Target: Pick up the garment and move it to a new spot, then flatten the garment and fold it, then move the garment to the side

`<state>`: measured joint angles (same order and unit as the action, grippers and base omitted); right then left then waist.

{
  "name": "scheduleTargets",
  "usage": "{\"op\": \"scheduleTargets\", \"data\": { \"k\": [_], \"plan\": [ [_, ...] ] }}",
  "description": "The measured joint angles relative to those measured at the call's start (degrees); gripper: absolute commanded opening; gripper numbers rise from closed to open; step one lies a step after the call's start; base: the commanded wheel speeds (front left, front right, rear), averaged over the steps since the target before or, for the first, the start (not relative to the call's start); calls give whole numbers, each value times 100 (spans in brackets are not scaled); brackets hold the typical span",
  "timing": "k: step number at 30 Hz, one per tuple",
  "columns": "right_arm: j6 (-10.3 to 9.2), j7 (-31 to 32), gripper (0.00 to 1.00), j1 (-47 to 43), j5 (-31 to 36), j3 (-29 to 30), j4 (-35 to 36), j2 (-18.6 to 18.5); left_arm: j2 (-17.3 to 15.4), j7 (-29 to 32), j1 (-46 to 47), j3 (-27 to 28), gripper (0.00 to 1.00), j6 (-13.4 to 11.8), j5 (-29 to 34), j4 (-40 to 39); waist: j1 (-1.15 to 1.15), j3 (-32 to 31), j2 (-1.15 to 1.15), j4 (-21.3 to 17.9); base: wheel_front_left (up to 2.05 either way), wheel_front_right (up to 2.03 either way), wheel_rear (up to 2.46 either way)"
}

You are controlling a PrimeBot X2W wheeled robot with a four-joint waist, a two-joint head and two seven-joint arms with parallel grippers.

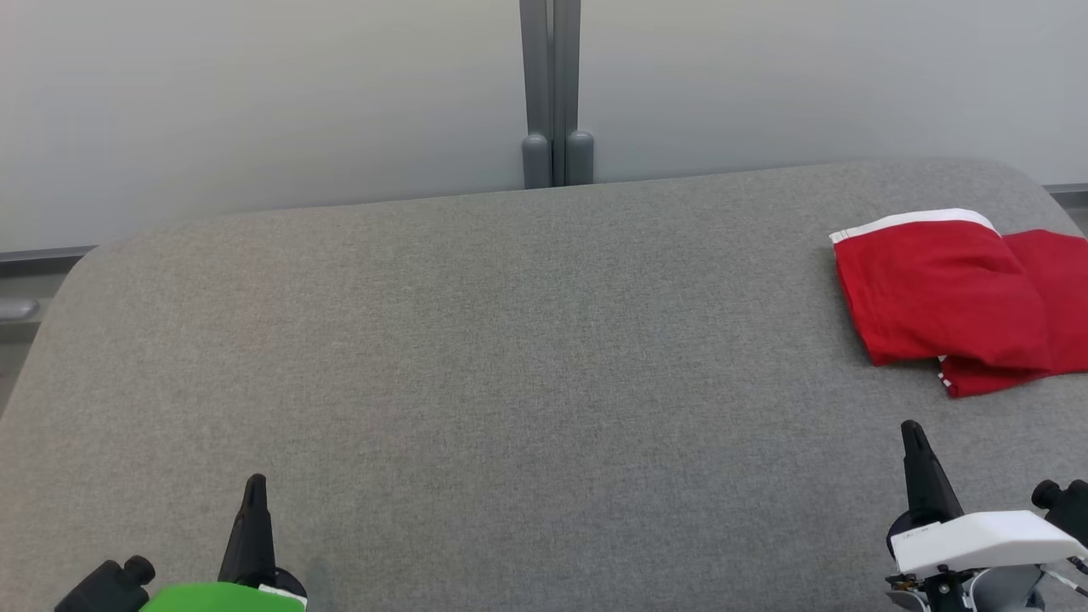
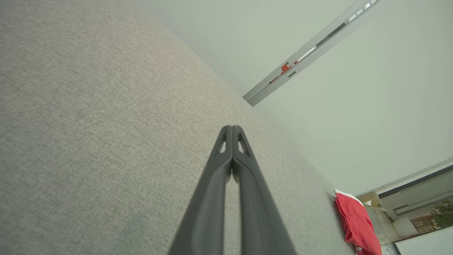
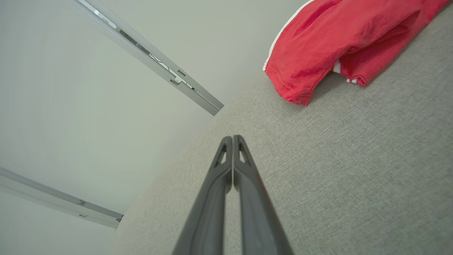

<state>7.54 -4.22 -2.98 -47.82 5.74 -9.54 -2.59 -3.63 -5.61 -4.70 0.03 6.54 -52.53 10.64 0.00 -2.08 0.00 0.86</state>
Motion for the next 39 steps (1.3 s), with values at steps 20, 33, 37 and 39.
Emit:
{"op": "scheduleTargets", "data": {
  "k": [20,33,37,39],
  "plan": [
    [-1,341,0,269,-1391,27,-144,-4,-16,331,319,143,0,25,-1289,96,0,56,0,-21,0,0,0],
    [-2,525,0,446,-2184,38,-221,-8,-22,515,501,222,0,49,-2017,158,0,93,0,-35,0,0,0],
    [-2,577,0,464,-2397,42,-249,-9,-23,580,548,252,0,49,-2234,177,0,104,0,-39,0,0,0],
    [-5,619,0,493,-2510,45,-259,-9,-23,611,570,266,0,51,-2316,188,0,109,0,-42,0,0,0]
  ]
}}
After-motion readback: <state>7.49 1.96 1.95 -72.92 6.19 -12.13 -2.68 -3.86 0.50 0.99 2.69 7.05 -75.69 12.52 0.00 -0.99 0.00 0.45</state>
